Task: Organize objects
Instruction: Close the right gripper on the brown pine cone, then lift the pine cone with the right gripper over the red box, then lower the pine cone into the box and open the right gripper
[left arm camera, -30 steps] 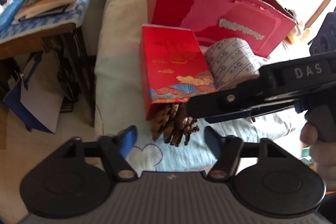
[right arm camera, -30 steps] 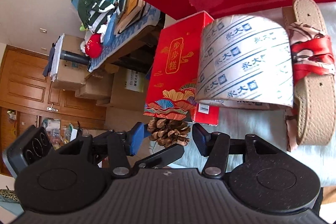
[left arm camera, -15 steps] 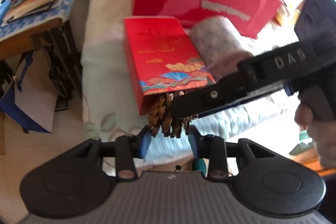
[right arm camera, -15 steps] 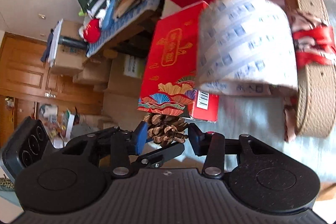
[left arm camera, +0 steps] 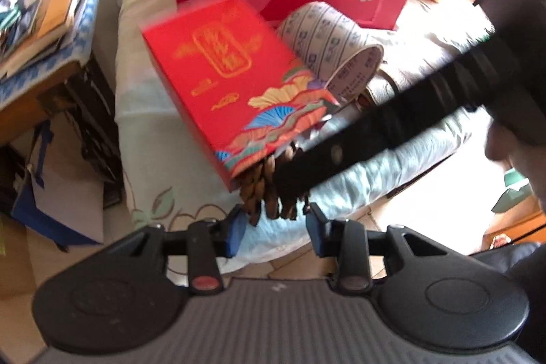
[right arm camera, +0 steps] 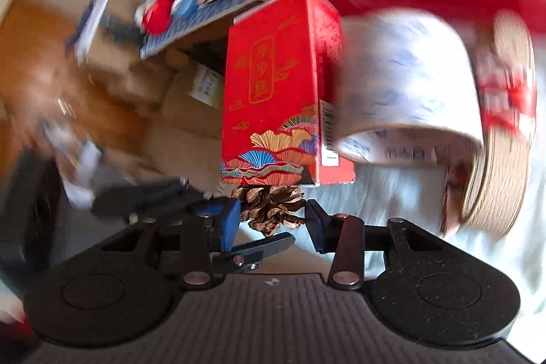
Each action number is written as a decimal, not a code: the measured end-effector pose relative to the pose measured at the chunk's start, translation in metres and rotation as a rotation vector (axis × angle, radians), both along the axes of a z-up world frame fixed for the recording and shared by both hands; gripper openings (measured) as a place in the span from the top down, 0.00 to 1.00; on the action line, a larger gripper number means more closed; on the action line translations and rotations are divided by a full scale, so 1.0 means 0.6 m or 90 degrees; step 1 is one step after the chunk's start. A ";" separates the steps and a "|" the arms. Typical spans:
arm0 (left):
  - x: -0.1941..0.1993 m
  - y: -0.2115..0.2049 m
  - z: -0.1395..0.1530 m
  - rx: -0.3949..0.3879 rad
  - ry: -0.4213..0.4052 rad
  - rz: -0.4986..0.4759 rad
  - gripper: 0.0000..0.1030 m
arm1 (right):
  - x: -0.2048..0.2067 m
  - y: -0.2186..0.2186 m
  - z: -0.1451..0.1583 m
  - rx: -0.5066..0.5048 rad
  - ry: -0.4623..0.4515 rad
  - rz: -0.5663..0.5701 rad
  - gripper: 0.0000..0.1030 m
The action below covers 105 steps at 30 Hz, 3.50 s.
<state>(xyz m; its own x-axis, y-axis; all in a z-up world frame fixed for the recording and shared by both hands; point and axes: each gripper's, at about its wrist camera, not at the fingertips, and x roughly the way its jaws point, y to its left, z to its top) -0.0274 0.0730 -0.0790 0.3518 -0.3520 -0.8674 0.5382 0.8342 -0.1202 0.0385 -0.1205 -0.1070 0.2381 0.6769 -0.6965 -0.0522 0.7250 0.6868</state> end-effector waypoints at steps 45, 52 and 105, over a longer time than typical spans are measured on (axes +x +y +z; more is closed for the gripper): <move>0.086 -0.105 0.224 -0.110 -0.177 -0.152 0.59 | 0.022 -0.176 0.212 0.050 -0.184 -0.075 0.55; 0.215 -0.188 0.262 -0.127 -0.189 -0.108 0.59 | 0.130 -0.246 0.242 0.038 -0.215 -0.128 0.55; 0.399 -0.175 0.101 -0.008 -0.008 -0.019 0.41 | 0.298 -0.245 0.071 -0.342 0.090 0.122 0.52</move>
<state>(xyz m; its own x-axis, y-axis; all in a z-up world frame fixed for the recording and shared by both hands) 0.2122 -0.0318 -0.0186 0.3514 -0.3731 -0.8587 0.5646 0.8160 -0.1236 0.2171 -0.2674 -0.0646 0.0262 0.2417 -0.9700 -0.1511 0.9601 0.2351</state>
